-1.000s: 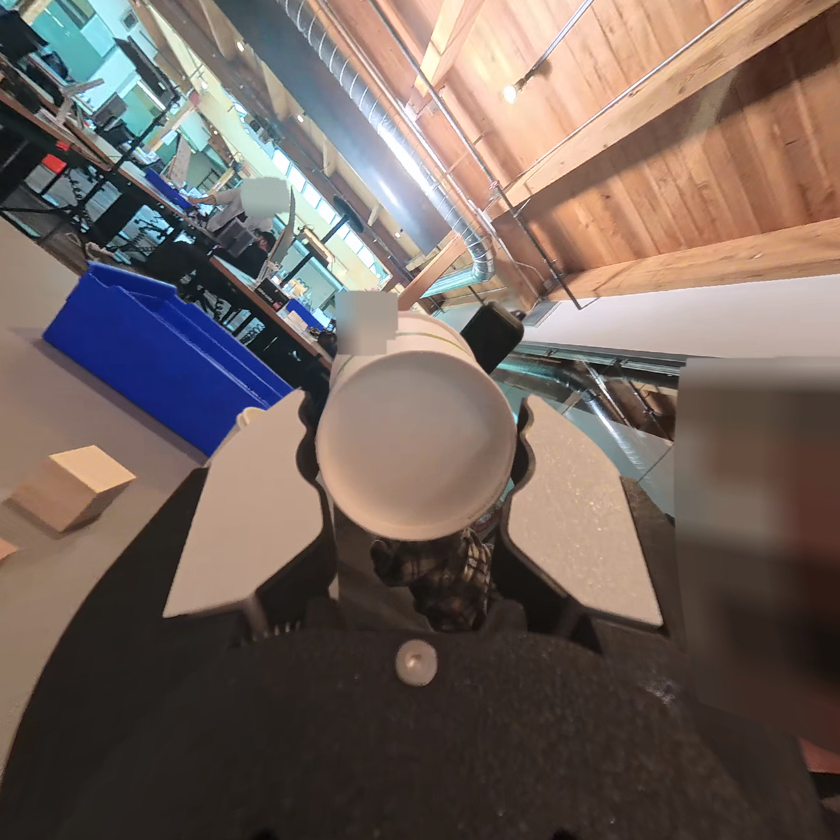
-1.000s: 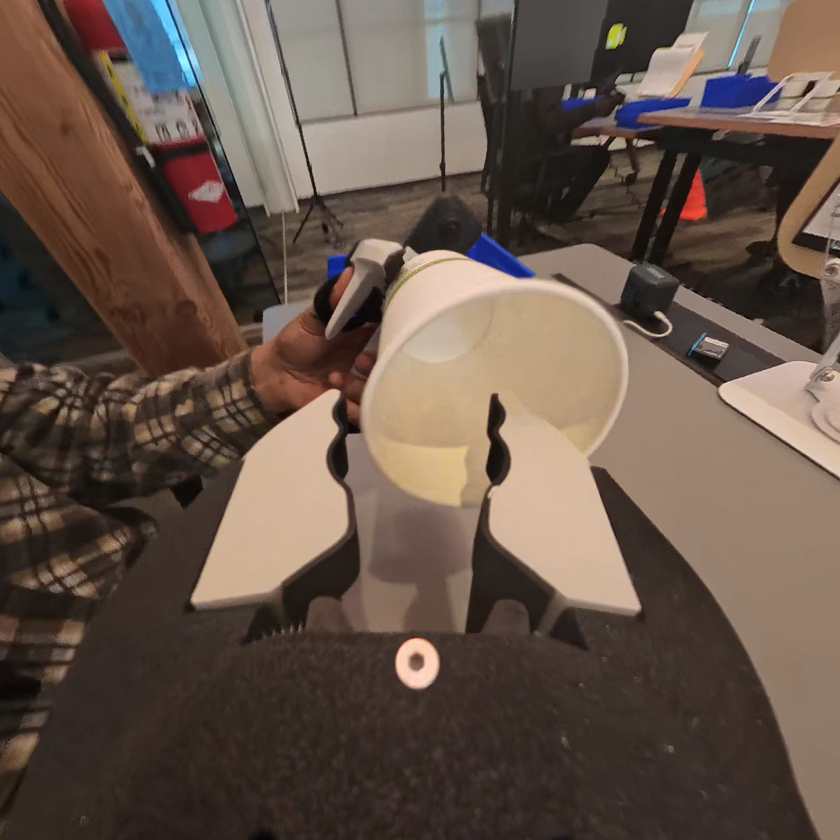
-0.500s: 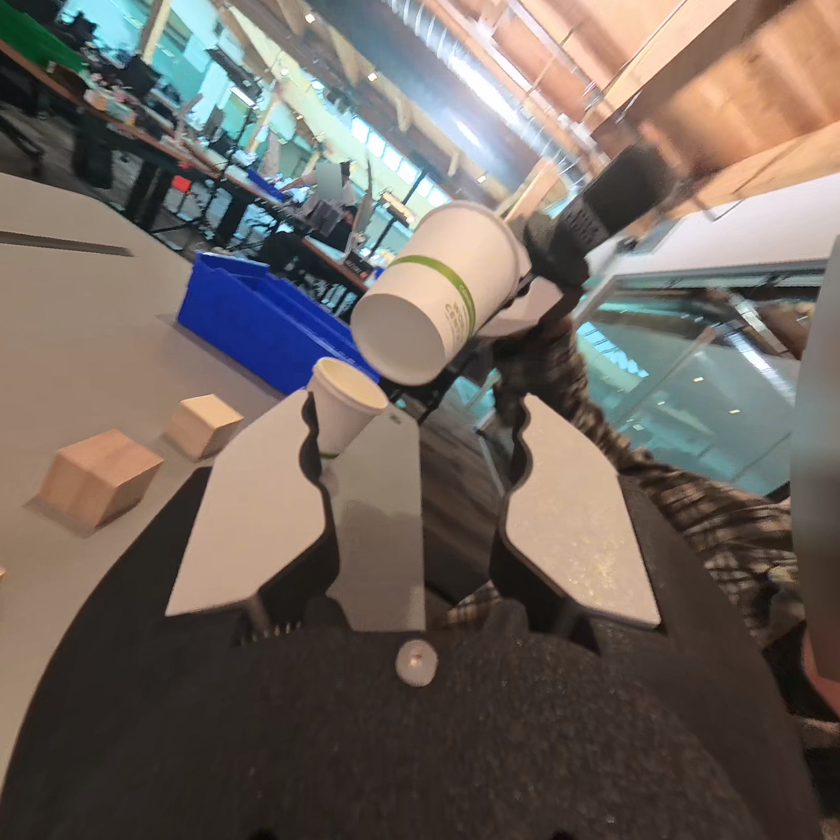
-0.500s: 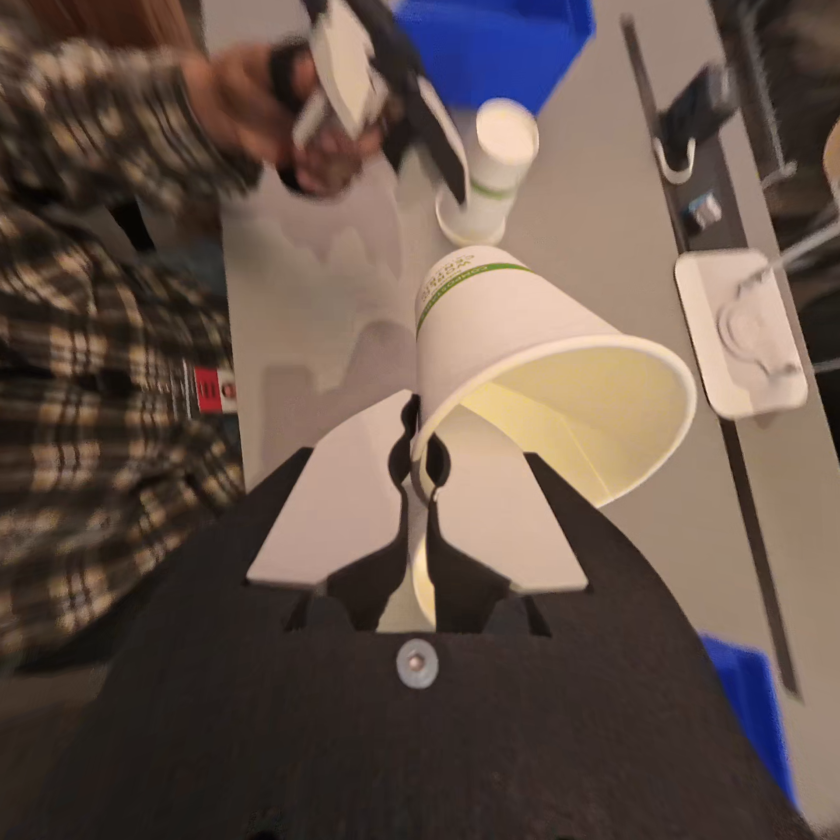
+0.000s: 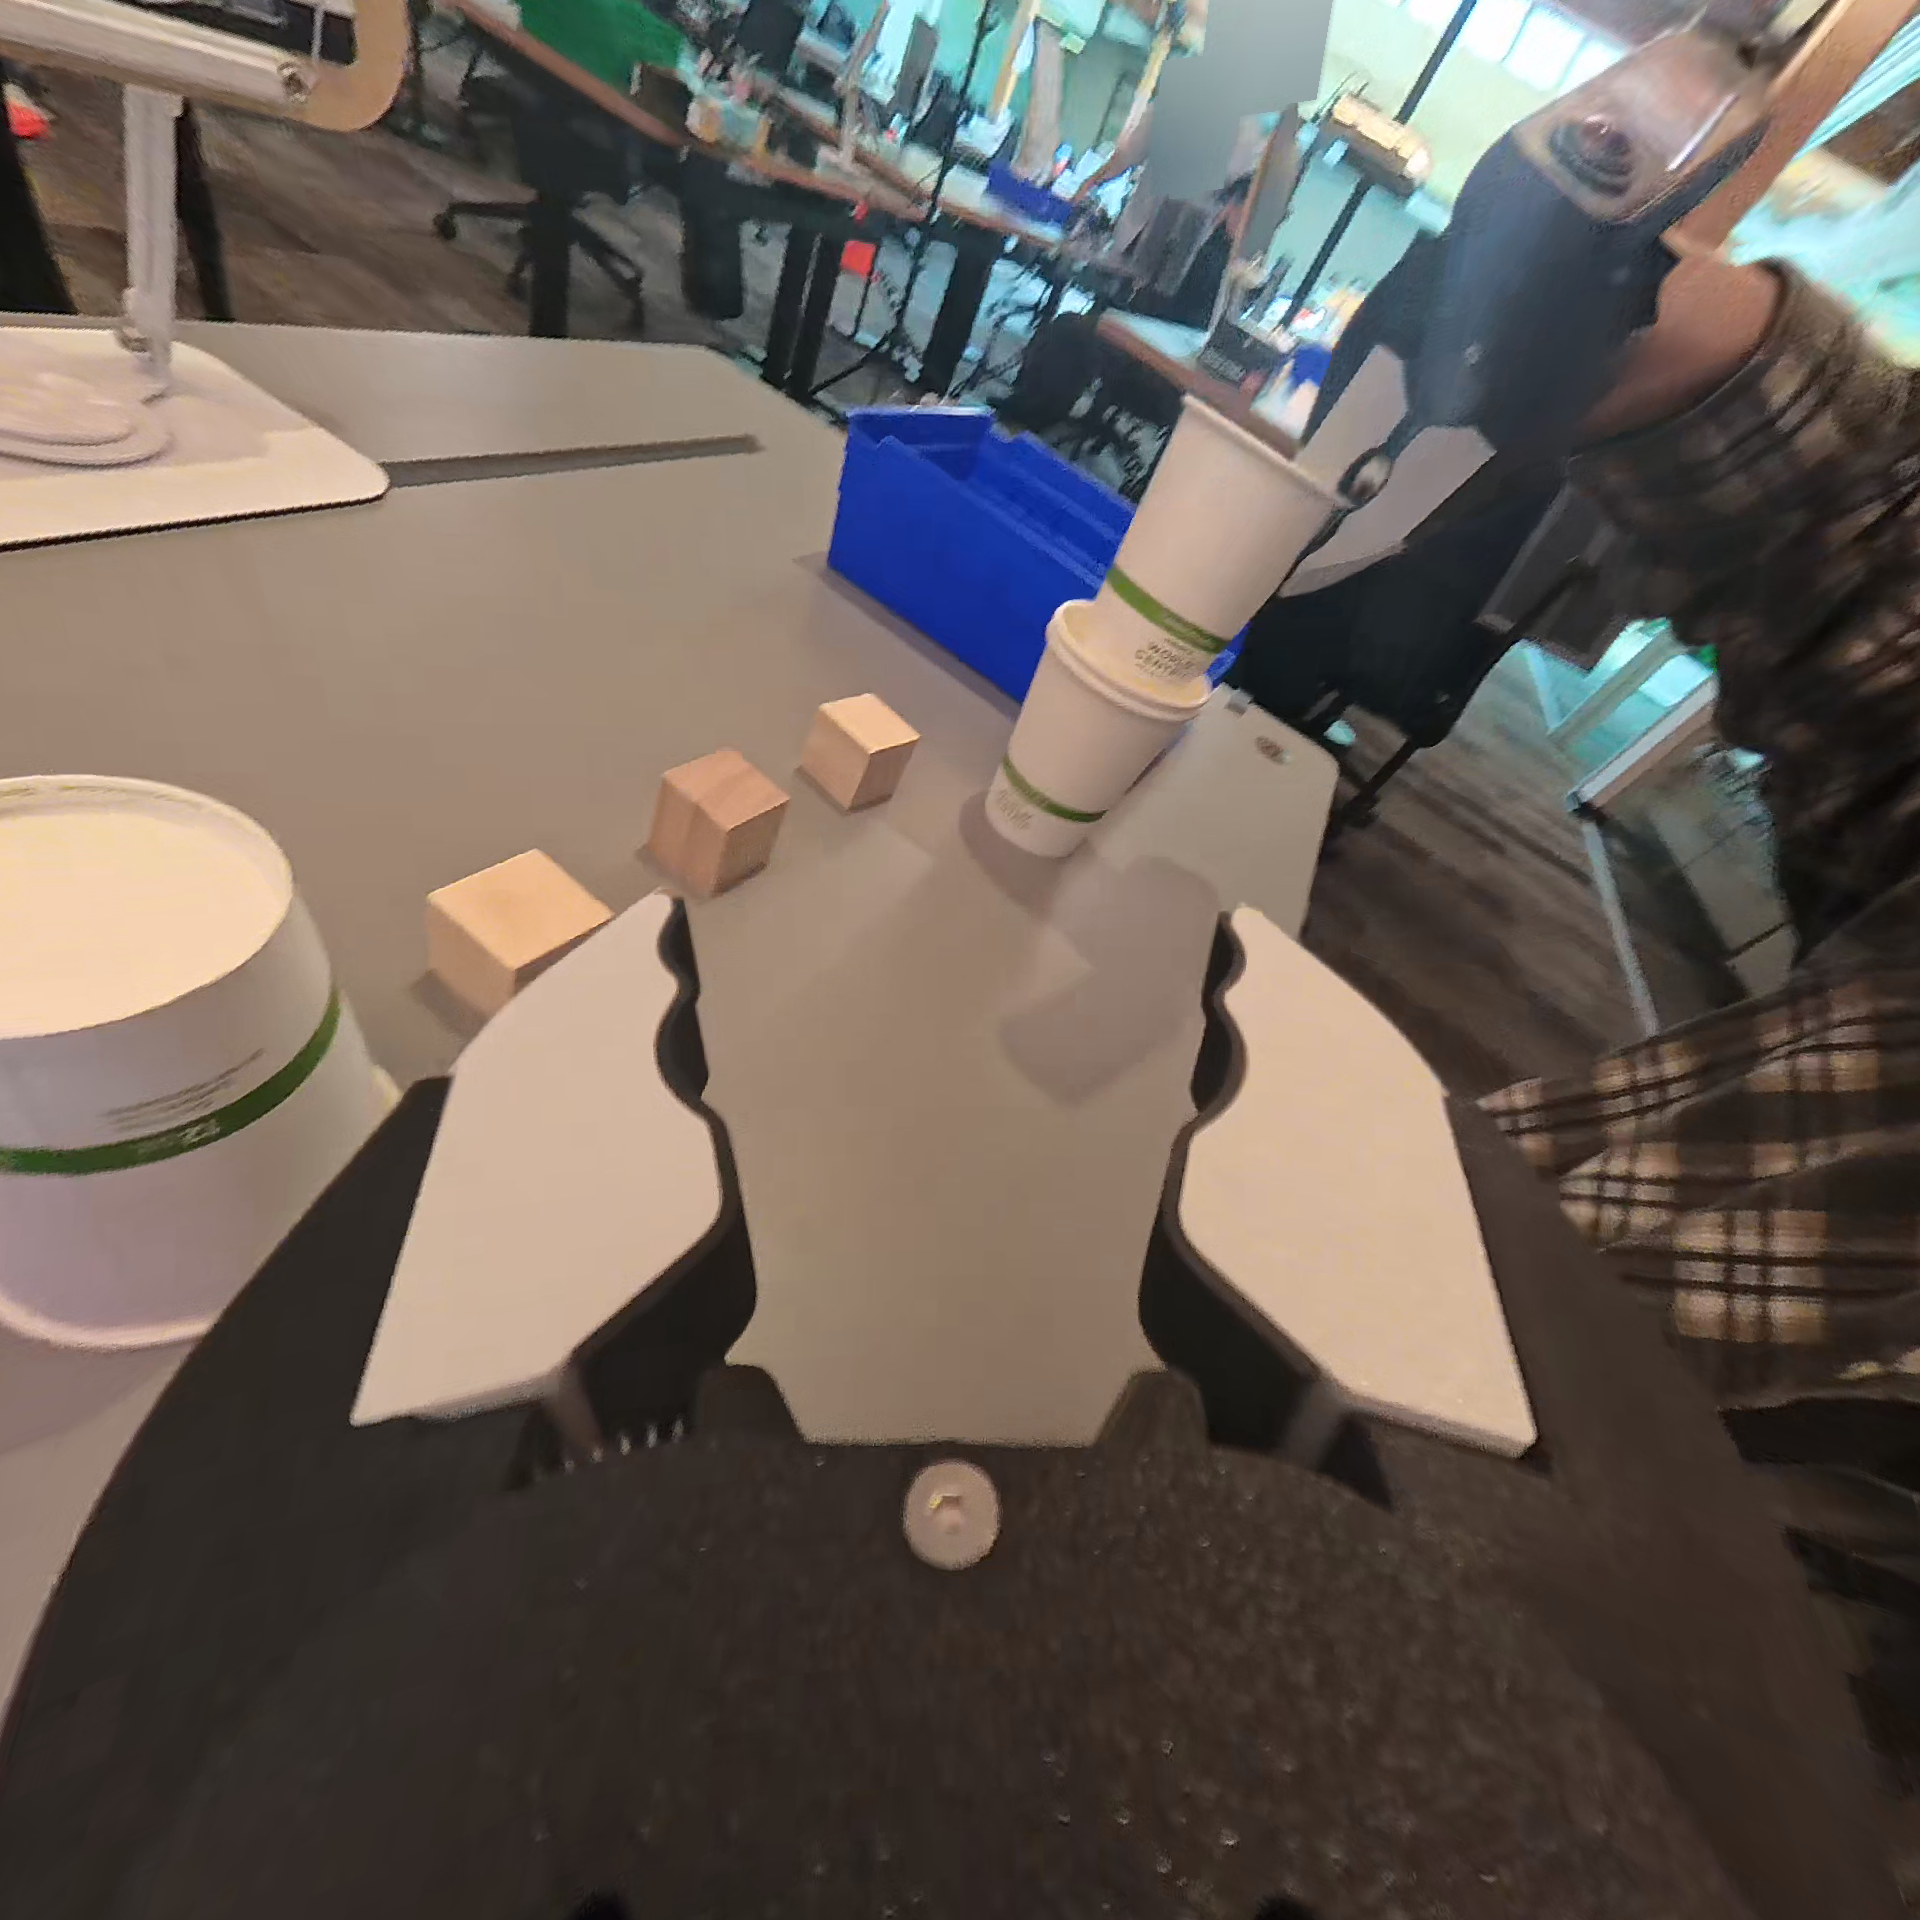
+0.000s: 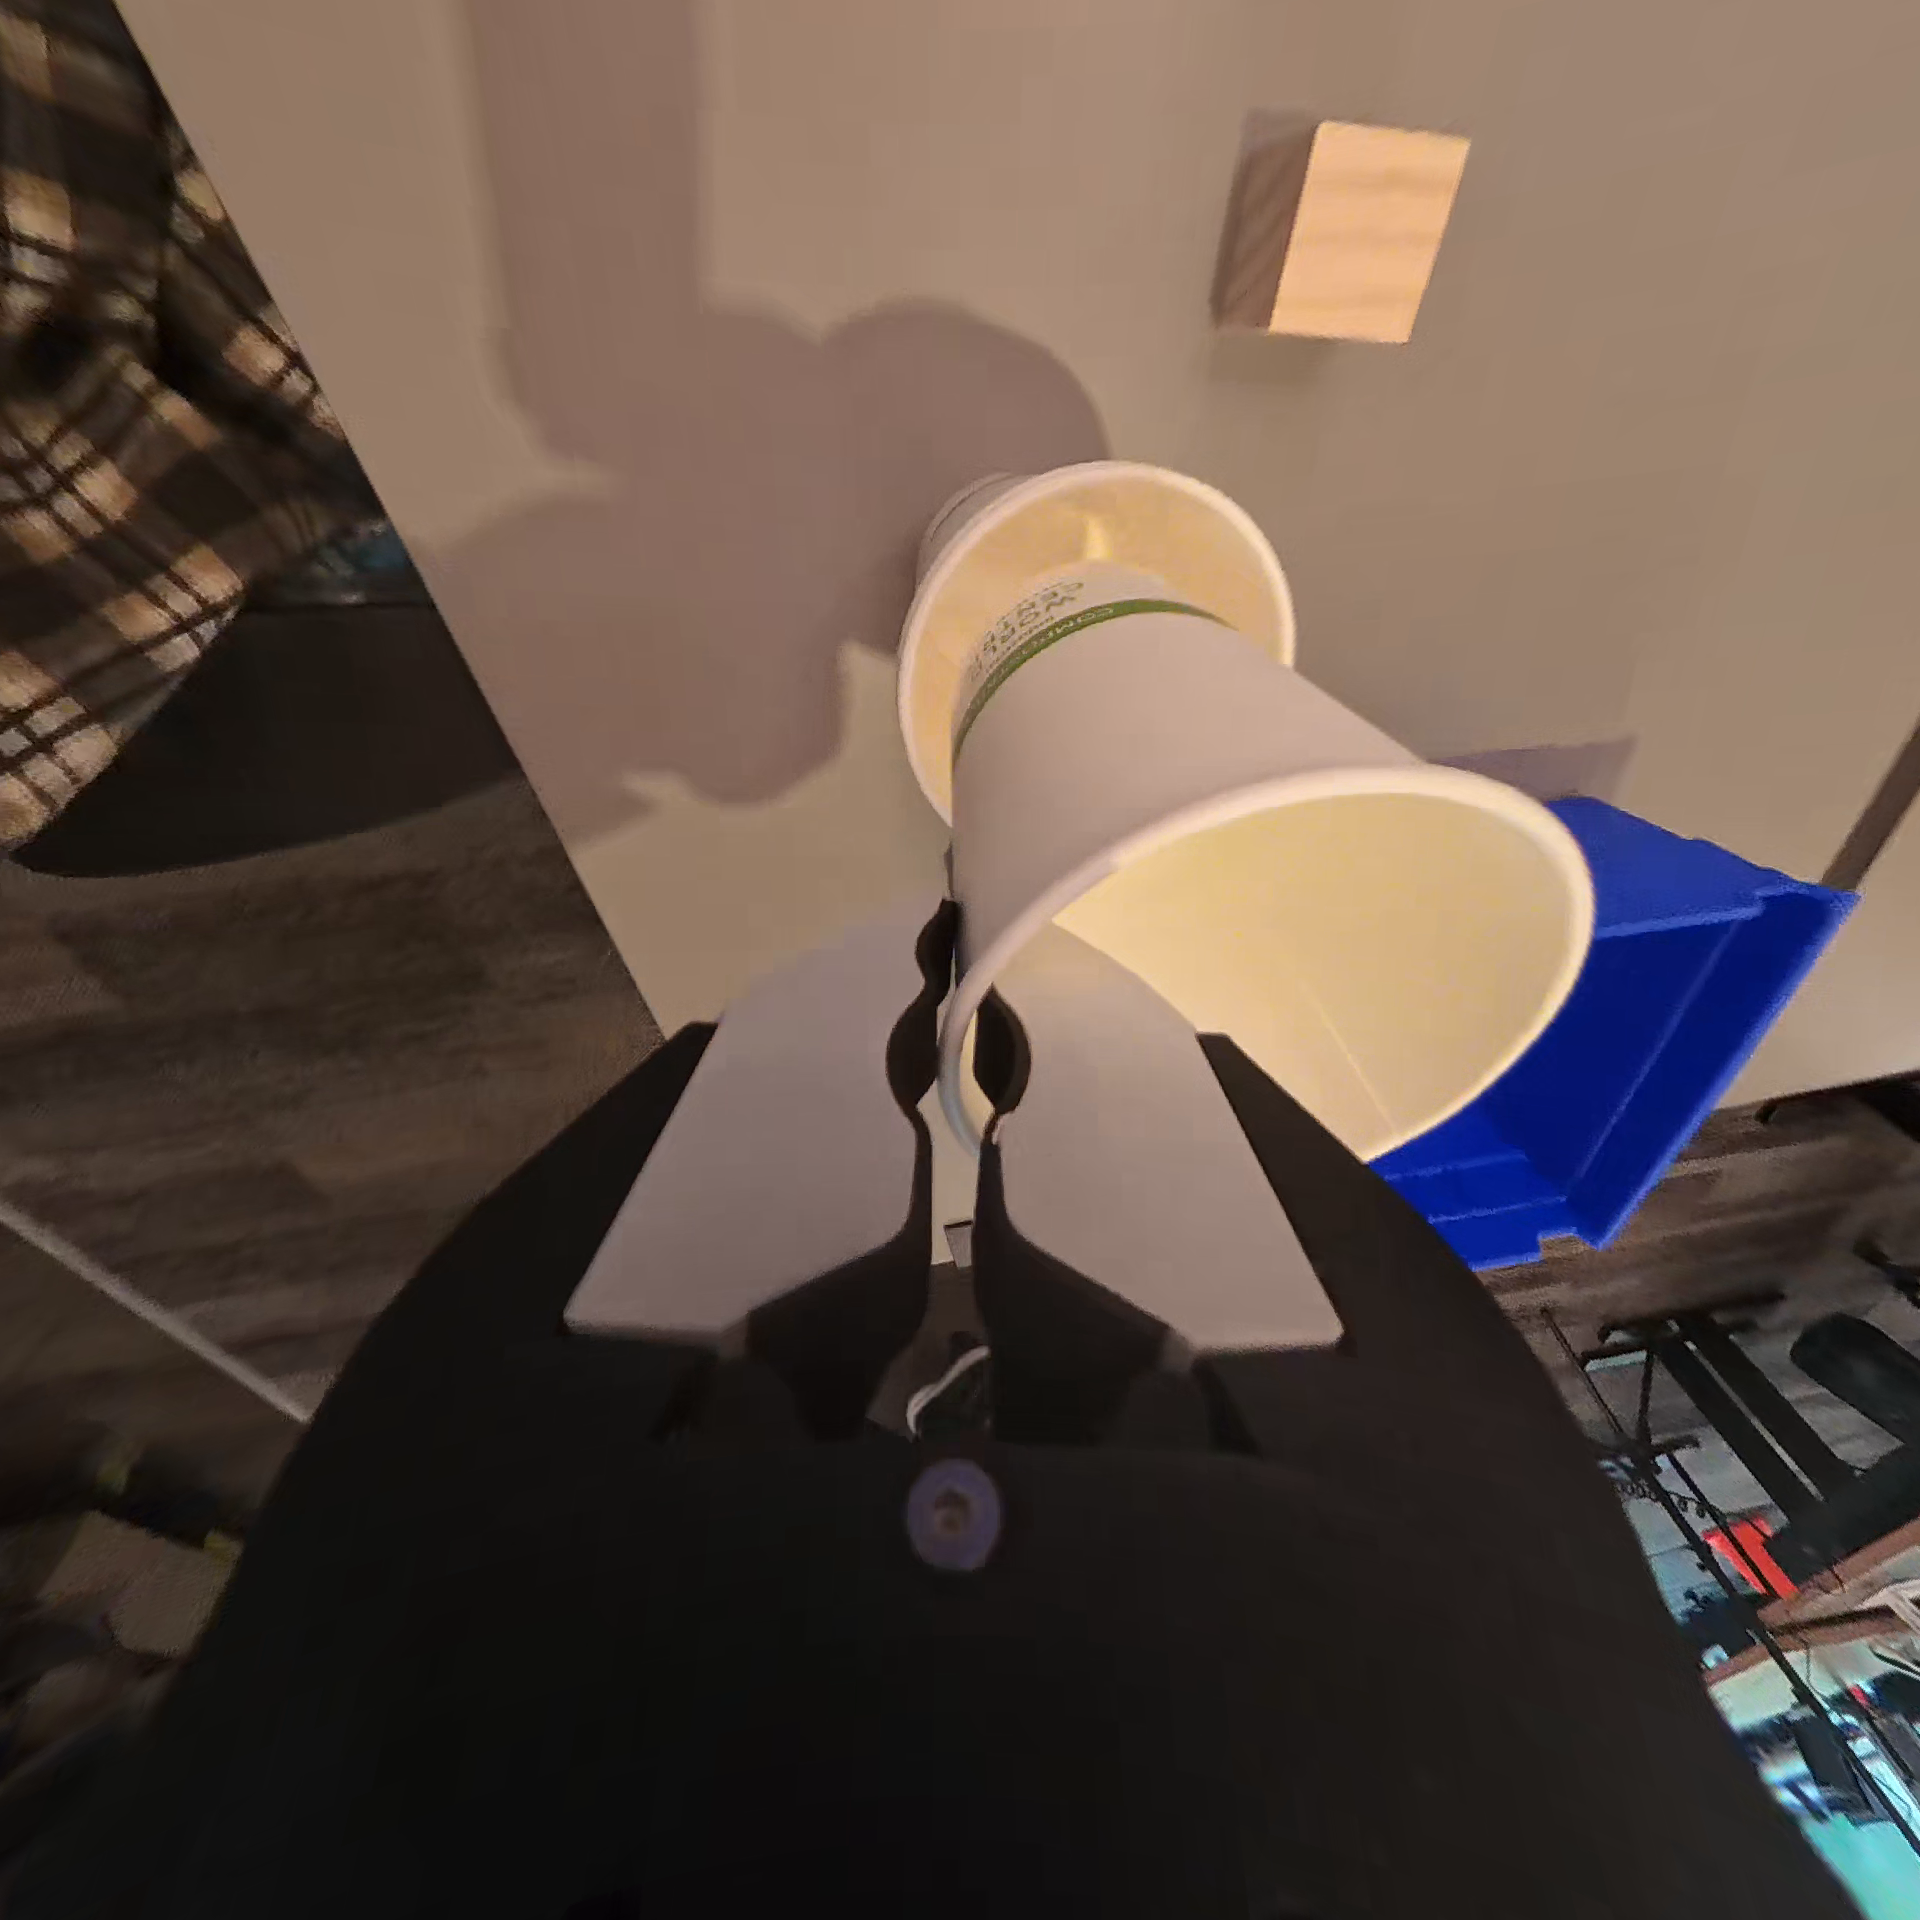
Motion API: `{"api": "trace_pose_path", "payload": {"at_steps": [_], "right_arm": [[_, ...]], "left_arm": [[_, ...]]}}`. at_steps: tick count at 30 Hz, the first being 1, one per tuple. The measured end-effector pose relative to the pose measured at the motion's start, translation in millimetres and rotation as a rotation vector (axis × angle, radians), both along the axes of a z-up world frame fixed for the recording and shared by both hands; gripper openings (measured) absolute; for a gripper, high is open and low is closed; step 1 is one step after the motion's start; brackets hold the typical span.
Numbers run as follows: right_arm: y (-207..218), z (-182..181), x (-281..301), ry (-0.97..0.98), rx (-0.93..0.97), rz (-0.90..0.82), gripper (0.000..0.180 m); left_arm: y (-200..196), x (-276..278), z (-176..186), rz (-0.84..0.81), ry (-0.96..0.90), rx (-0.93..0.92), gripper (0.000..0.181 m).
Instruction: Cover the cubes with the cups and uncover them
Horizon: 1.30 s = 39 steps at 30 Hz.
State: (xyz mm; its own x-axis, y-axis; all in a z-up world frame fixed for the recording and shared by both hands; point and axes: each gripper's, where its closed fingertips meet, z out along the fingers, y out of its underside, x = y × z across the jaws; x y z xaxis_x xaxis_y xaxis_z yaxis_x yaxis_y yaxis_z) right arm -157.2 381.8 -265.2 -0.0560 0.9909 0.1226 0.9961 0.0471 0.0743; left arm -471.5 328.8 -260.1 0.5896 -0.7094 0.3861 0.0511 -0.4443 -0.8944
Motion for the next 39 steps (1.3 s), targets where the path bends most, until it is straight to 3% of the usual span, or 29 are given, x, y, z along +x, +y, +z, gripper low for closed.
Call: {"api": "trace_pose_path", "payload": {"at_steps": [2, 7, 12, 17, 21, 26, 32, 39], "right_arm": [[1, -11, -1, -0.019, -0.018, 0.001, 0.001], [2, -40, -3, -0.050, -0.059, 0.003, 0.023], [6, -54, -3, -0.045, -0.041, 0.017, 0.067], [11, -22, -14, 0.133, 0.038, -0.040, 0.098], [3, 19, -30, 0.412, 0.111, -0.106, 0.116], [-35, 46, -44, 0.766, 0.104, -0.136, 0.118], [-90, 29, -49, 1.027, 0.024, -0.128, 0.112], [-119, 5, -37, 1.165, 0.016, -0.178, 0.108]], "left_arm": [[1, -6, -3, 0.026, 0.064, 0.000, 0.094], [8, -28, -8, 0.104, 0.220, -0.004, 0.102], [9, -40, -12, 0.107, 0.317, -0.047, 0.106], [16, -52, -16, 0.108, 0.467, -0.075, 0.113], [34, -76, -17, 0.105, 0.691, -0.108, 0.127], [54, -90, -24, -0.044, 0.964, -0.215, 0.136], [81, -99, -47, -0.265, 1.195, -0.367, 0.147], [106, -93, -73, -0.343, 1.146, -0.463, 0.147]]}}
